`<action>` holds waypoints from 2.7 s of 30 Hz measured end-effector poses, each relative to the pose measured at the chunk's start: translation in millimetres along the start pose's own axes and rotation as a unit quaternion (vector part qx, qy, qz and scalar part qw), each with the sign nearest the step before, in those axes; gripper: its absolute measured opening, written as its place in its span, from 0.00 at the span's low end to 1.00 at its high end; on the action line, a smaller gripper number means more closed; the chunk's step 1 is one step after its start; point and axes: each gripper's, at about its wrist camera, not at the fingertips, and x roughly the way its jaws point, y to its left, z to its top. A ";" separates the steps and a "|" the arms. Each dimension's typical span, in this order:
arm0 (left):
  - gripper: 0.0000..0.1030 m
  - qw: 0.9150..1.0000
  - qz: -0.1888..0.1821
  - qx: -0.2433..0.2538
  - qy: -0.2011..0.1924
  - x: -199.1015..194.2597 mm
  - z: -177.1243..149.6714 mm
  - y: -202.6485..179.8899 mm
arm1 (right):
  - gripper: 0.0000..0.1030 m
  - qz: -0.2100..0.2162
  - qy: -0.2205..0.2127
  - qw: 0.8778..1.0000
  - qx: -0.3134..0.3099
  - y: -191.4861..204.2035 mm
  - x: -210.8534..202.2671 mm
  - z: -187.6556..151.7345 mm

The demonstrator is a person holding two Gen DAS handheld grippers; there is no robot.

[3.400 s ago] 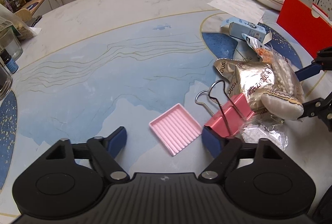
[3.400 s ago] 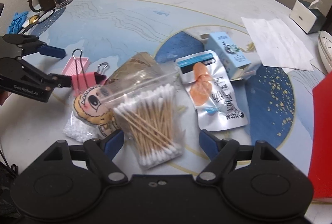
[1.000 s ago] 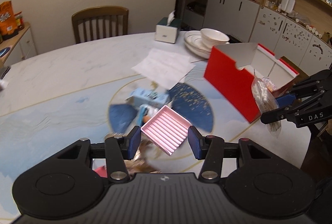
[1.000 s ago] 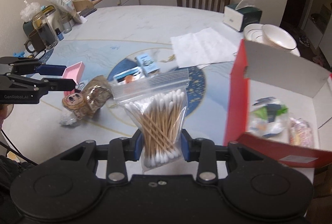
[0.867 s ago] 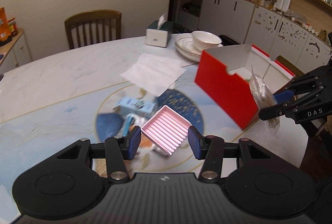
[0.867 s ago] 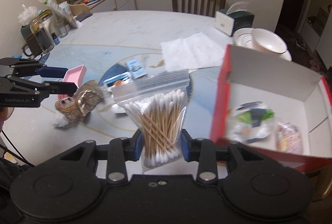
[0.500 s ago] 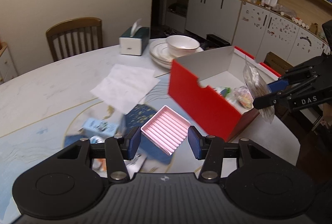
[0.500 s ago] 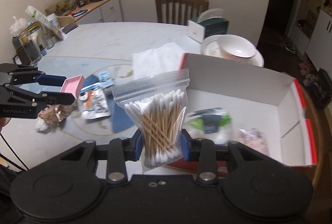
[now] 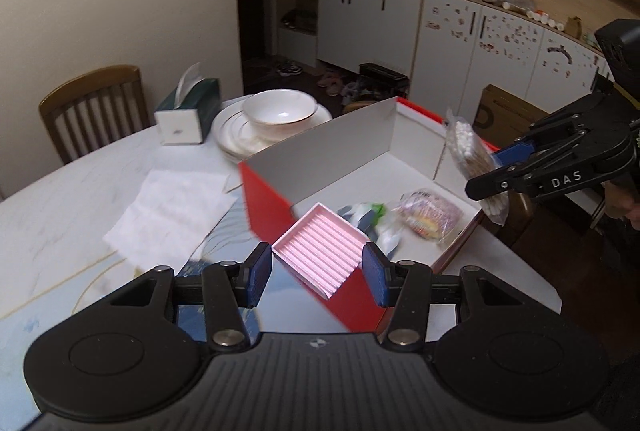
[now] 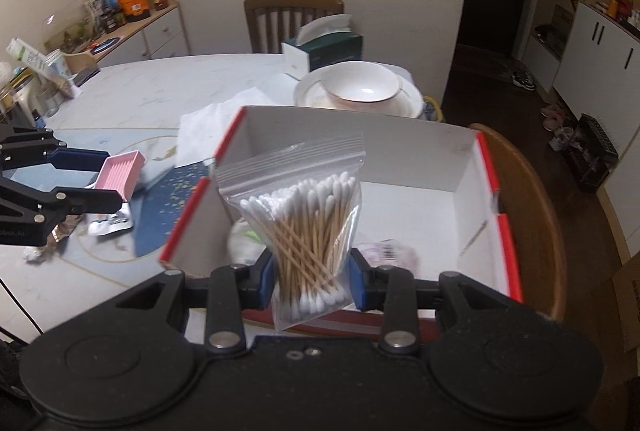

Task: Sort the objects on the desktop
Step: 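Carry the pink comb with left tool while right tool carries swab bag into box, then open left tool to drop pink comb while right tool releases swab bag in box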

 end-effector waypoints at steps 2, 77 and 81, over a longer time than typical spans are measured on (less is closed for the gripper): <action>0.47 1.000 -0.004 0.010 0.001 6.0 6.3 -7.3 | 0.34 -0.001 -0.001 1.000 0.001 -6.7 0.7 0.0; 0.60 0.987 -0.004 0.060 0.147 186.4 62.3 -28.6 | 0.60 -0.046 0.087 0.992 -0.082 -54.2 113.0 43.4; 0.62 0.990 -0.011 0.045 0.133 174.9 62.7 -24.7 | 0.61 -0.037 0.070 0.994 -0.074 -49.1 93.1 44.3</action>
